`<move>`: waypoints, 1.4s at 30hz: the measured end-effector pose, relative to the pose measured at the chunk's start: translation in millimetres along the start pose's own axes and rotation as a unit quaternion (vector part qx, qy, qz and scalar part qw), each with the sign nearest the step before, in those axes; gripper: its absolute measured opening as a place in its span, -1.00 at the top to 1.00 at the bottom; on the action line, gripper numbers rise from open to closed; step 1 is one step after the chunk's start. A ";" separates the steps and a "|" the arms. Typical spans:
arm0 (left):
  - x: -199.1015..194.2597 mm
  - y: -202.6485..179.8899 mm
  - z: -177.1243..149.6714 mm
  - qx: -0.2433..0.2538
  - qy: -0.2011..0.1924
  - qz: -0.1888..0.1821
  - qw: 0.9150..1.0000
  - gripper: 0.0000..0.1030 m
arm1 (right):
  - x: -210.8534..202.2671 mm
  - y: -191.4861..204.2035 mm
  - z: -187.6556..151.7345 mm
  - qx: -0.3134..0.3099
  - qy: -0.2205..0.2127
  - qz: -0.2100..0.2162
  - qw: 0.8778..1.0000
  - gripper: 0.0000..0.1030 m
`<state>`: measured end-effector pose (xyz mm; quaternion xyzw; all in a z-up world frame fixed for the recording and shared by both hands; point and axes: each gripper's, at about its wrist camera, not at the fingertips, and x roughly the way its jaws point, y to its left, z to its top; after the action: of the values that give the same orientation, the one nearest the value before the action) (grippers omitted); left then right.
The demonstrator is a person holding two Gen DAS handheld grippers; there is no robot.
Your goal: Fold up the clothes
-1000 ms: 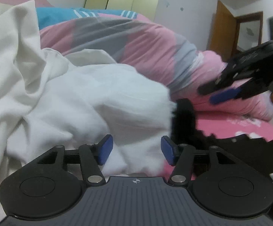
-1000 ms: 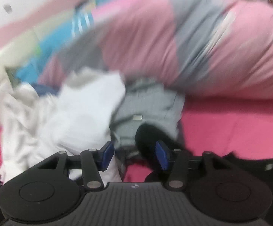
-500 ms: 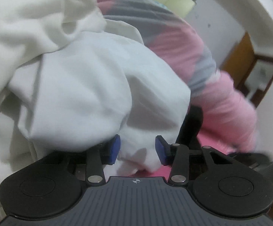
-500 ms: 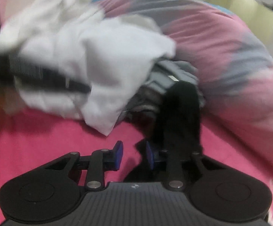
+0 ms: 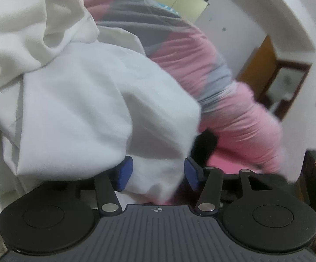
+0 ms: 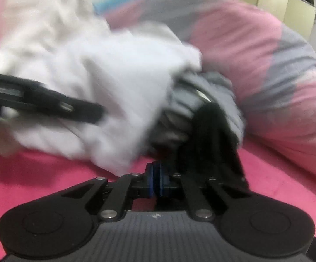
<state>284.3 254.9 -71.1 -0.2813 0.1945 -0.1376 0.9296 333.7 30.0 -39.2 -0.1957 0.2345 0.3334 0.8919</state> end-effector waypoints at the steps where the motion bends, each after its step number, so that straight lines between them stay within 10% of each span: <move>1: 0.7 1.7 1.3 -0.010 0.007 -0.014 1.000 -0.05 | -8.7 3.1 0.9 0.000 -0.009 0.016 1.000 0.90; 12: 8.6 -6.5 -6.6 0.011 0.038 -0.024 0.999 -0.05 | 3.1 59.0 -17.0 -0.052 0.022 0.109 0.992 0.89; 17: 9.8 3.8 -4.2 -0.019 0.028 -0.018 0.999 -0.05 | 0.5 64.2 -17.6 -0.058 0.022 0.101 0.993 0.80; 20: 4.9 2.9 -3.0 -0.021 0.017 -0.022 0.999 -0.05 | -20.3 65.5 -14.8 -0.056 0.000 0.094 0.994 0.36; 25: -6.5 -11.1 -3.2 0.010 0.001 -0.053 0.999 -0.05 | -73.4 52.4 -16.7 -0.004 -0.037 0.109 0.993 0.36; 31: 0.5 -39.8 -17.9 0.098 0.031 -0.060 0.993 -0.05 | -106.3 12.2 -37.1 0.095 -0.002 0.024 0.995 0.42; 38: 20.7 -50.2 -32.4 0.155 0.067 -0.016 0.986 -0.06 | -161.1 -20.4 -89.1 0.259 0.037 -0.058 0.963 0.43; 42: 17.3 -44.3 -33.3 0.138 0.061 -0.010 0.988 -0.16 | -237.9 -40.0 -149.0 0.372 0.041 -0.125 0.919 0.38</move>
<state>278.5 197.3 -76.0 -0.1428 0.2276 -0.1892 0.9445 159.4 -193.1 -22.1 0.1094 0.3522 0.0997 0.9241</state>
